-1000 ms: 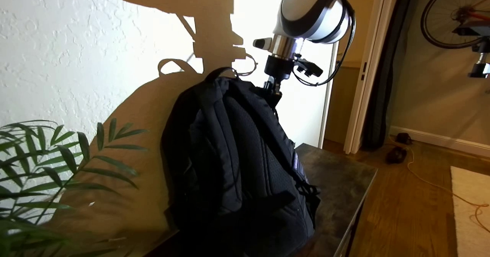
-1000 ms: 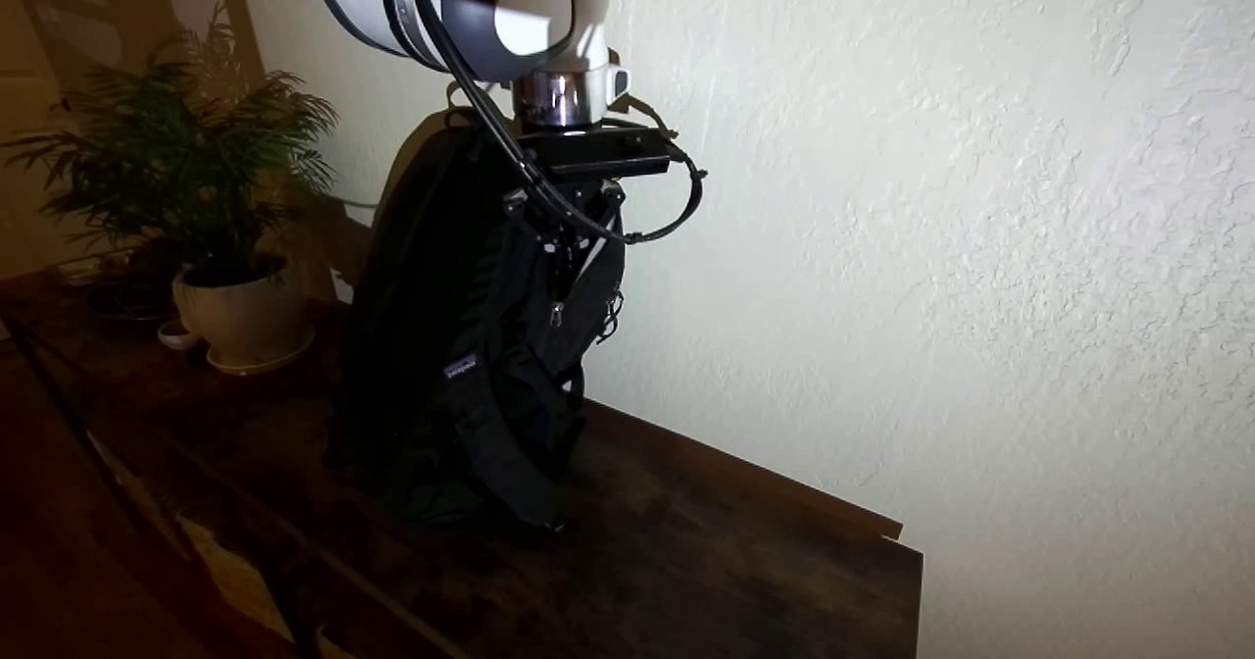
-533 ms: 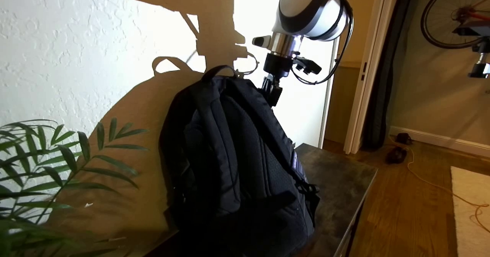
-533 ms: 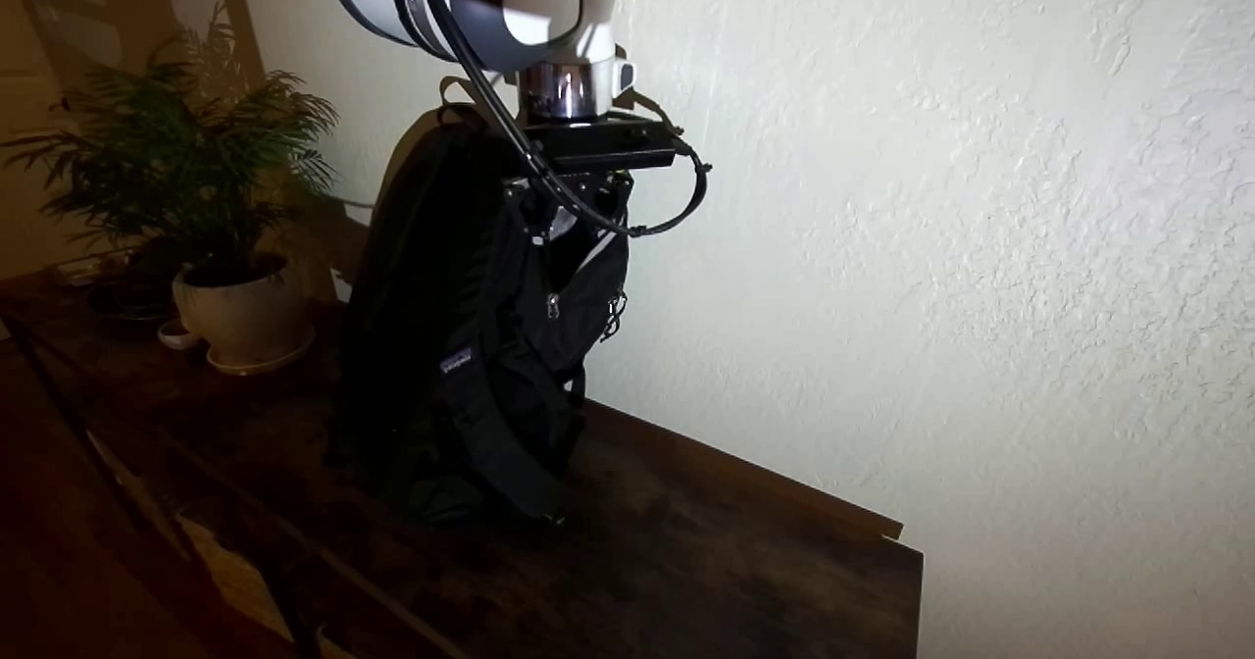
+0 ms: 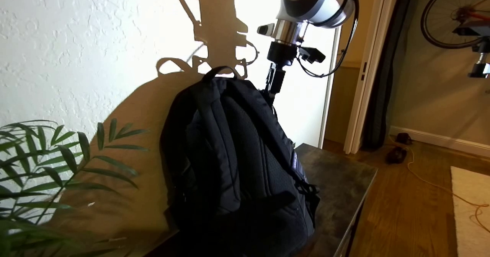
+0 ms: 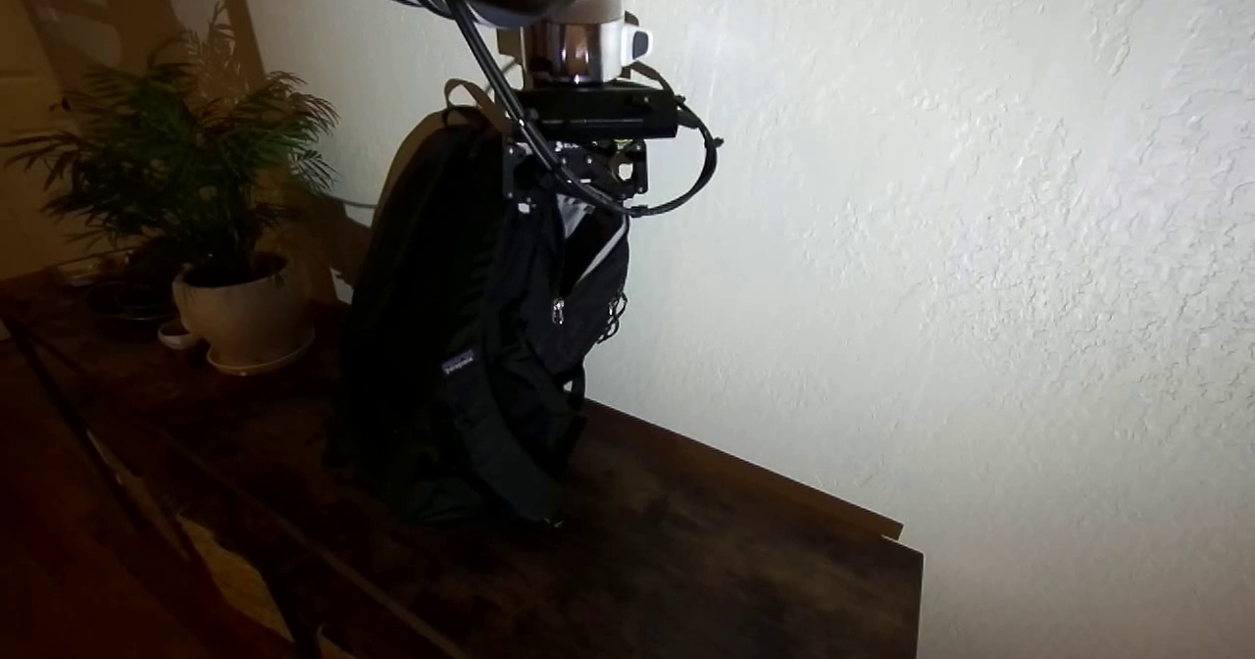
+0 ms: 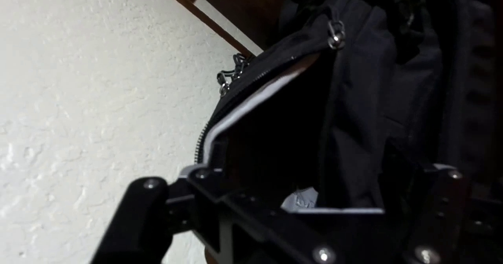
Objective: Get the wallet from the top of the cabinet and put it in the backpack
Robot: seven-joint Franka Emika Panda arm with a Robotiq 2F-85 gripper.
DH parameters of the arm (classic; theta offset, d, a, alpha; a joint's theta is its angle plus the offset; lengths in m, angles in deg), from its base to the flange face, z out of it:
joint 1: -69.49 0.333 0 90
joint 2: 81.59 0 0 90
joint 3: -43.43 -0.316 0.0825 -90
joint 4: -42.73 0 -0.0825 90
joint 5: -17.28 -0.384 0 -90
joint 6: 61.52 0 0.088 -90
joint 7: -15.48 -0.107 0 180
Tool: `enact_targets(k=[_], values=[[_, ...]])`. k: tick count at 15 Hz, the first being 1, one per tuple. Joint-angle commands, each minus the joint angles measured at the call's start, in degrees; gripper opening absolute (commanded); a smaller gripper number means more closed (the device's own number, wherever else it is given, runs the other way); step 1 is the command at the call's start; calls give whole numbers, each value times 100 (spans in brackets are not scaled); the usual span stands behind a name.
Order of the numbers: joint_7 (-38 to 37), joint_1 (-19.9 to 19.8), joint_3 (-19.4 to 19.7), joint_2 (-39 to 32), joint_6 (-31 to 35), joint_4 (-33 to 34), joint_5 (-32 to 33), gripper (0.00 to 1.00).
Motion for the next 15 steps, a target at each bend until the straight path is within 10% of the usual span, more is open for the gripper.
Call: enact_targets(k=[1,15], values=[[-940,173,278,605,-388,-405,120,100],[-3163,122,1064,1612,-367,-1996,847,100]])
